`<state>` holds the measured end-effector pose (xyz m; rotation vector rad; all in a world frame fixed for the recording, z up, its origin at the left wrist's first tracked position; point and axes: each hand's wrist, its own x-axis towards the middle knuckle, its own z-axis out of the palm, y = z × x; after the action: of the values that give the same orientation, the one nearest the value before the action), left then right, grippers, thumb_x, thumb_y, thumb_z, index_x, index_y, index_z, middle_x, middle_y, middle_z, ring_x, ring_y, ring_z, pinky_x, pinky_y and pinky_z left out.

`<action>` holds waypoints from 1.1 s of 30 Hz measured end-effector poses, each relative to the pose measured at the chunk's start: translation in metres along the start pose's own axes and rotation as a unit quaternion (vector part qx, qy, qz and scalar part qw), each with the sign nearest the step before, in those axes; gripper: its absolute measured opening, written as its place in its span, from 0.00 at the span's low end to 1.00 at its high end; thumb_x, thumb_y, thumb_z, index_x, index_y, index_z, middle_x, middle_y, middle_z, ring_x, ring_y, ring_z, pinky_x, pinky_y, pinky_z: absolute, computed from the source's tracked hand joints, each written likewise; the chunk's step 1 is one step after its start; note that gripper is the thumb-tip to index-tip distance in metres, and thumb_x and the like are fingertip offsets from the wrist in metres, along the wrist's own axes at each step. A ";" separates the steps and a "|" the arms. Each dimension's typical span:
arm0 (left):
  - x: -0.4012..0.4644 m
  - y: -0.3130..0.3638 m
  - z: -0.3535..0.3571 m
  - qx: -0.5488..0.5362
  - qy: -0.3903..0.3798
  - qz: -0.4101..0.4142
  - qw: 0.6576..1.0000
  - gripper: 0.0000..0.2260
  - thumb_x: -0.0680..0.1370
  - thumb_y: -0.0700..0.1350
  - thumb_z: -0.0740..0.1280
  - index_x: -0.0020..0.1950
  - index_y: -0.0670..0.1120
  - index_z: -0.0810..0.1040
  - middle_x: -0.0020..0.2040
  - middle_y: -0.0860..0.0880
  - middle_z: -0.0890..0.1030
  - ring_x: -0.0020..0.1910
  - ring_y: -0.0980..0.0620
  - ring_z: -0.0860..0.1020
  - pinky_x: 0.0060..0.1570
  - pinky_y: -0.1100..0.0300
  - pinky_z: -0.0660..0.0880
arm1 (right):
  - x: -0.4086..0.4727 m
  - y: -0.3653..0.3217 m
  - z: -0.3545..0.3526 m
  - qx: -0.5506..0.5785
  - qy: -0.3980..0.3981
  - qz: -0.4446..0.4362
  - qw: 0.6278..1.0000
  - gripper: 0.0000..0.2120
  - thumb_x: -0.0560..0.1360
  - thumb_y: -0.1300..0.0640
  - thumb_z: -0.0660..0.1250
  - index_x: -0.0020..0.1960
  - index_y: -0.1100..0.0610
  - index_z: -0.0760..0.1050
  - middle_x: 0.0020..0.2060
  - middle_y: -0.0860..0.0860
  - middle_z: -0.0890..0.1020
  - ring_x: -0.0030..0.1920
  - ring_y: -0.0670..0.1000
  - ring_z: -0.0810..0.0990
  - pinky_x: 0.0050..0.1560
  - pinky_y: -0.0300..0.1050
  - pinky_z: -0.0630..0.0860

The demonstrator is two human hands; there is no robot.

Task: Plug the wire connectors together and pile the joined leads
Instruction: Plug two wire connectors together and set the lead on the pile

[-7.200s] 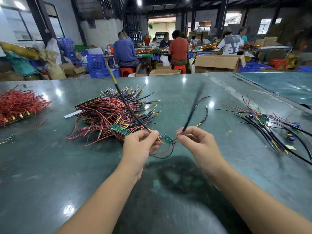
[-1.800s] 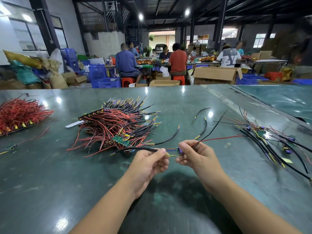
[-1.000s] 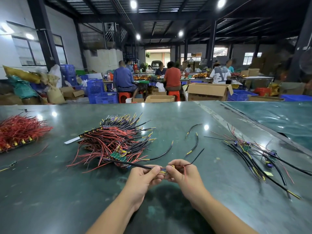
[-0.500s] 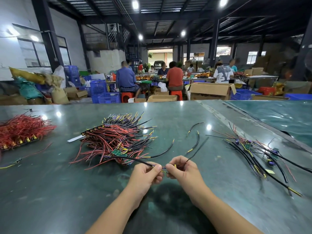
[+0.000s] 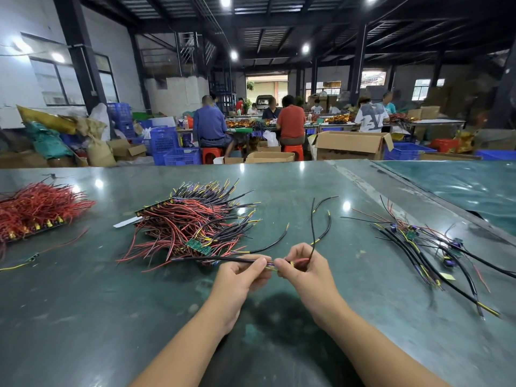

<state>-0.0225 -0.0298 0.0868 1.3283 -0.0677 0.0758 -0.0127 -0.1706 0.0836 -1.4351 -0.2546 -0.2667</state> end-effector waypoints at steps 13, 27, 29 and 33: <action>0.000 0.002 0.003 -0.122 0.006 0.029 0.992 0.06 0.74 0.34 0.65 0.42 0.40 0.82 0.37 0.44 0.84 0.32 0.55 0.81 0.35 0.66 0.78 | 0.000 -0.005 0.000 0.151 -0.023 0.067 0.986 0.08 0.63 0.59 0.75 0.39 0.58 0.78 0.34 0.56 0.82 0.36 0.52 0.80 0.40 0.40 0.78; 0.007 0.013 -0.007 -0.155 0.078 0.030 0.984 0.13 0.81 0.45 0.58 0.47 0.40 0.80 0.37 0.44 0.84 0.36 0.53 0.83 0.37 0.65 0.79 | 0.009 -0.013 -0.017 0.219 0.056 0.122 0.966 0.18 0.82 0.51 0.55 0.49 0.61 0.79 0.40 0.55 0.85 0.42 0.53 0.85 0.39 0.39 0.80; 0.009 0.014 -0.012 -0.170 0.100 0.038 0.980 0.14 0.82 0.45 0.58 0.46 0.40 0.79 0.36 0.45 0.84 0.35 0.54 0.83 0.36 0.66 0.79 | 0.010 -0.013 -0.019 0.212 0.082 0.117 0.967 0.17 0.82 0.51 0.56 0.49 0.61 0.79 0.39 0.56 0.85 0.40 0.52 0.85 0.37 0.38 0.80; 0.012 0.016 -0.020 -0.209 0.135 0.037 0.968 0.21 0.83 0.52 0.52 0.47 0.39 0.78 0.36 0.43 0.84 0.34 0.52 0.83 0.34 0.65 0.79 | 0.014 -0.012 -0.026 0.209 0.145 0.103 0.961 0.18 0.83 0.51 0.54 0.49 0.61 0.78 0.37 0.55 0.85 0.36 0.51 0.85 0.34 0.37 0.79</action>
<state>-0.0116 -0.0061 0.0989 0.8850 0.0944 0.2897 -0.0034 -0.1984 0.0959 -0.9776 0.0783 -0.2321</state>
